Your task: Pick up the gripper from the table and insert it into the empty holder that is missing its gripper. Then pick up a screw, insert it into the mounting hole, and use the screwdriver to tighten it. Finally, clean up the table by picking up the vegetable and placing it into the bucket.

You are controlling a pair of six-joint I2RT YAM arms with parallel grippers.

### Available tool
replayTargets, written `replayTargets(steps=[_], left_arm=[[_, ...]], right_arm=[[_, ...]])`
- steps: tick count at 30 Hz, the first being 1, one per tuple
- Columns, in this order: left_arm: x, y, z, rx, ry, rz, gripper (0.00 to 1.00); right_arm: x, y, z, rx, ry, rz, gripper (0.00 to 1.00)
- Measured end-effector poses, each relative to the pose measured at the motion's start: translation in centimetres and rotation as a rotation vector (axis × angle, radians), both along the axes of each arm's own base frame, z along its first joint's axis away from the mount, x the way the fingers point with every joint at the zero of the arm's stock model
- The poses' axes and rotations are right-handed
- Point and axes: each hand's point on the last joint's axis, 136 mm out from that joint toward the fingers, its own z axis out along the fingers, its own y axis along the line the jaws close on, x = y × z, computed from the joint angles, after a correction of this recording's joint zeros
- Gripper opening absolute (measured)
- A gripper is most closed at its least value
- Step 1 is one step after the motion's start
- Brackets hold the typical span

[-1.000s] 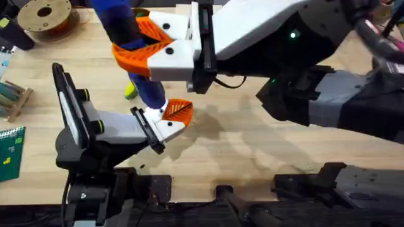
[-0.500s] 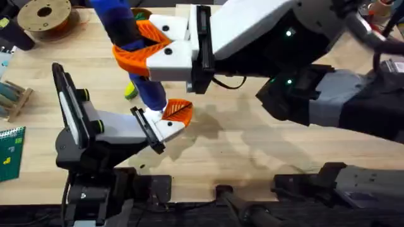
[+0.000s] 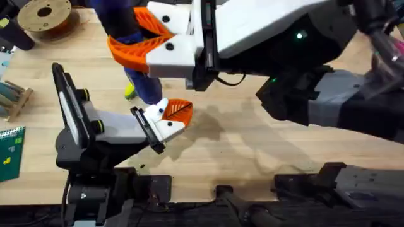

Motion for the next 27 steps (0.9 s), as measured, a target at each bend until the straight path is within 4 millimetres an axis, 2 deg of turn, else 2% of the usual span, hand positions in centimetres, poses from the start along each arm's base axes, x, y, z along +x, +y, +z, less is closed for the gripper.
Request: replayTargets(steps=[8,27], left_arm=[[0.0,0.0,0.0,0.0,0.0,0.0,0.005],[0.0,0.0,0.0,0.0,0.0,0.0,0.005]], right_arm=[[0.3,0.3,-1.2,-0.046,0.044,0.0,0.007],[0.4,0.5,-1.7,-0.066,0.061,0.0,0.007]])
